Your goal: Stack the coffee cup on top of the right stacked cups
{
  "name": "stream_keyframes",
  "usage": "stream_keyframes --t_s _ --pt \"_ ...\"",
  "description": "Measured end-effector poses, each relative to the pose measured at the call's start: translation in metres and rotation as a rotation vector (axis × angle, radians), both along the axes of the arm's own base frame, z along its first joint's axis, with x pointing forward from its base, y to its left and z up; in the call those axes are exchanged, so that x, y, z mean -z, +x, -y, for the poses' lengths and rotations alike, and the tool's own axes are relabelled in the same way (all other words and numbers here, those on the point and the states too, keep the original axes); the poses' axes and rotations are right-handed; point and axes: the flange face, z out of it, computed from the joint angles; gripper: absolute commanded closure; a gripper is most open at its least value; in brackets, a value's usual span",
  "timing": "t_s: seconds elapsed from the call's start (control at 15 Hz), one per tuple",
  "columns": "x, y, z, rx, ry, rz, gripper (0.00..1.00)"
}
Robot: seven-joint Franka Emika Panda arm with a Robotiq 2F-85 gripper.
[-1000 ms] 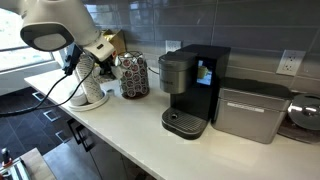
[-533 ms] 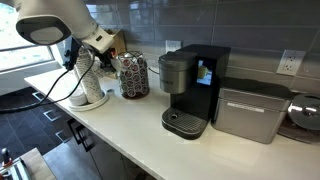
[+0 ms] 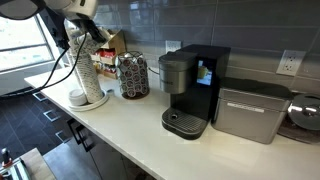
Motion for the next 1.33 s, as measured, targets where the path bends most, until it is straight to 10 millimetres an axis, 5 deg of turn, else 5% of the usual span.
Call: stream_keyframes --t_s 0.07,0.13,0.4,0.47,0.8,1.33 --pt "-0.006 -0.004 -0.002 -0.035 -0.013 0.038 0.71" --pt "-0.011 -0.007 -0.005 -0.073 -0.028 0.075 0.46" --pt "-0.02 -0.013 -0.009 -0.155 -0.052 0.157 0.46" --pt "-0.02 -0.013 -0.009 -0.157 -0.054 0.159 0.71" --pt "-0.024 -0.014 -0.012 -0.184 -0.081 0.184 0.71" --pt "-0.066 -0.029 -0.039 -0.331 -0.18 0.438 0.71"
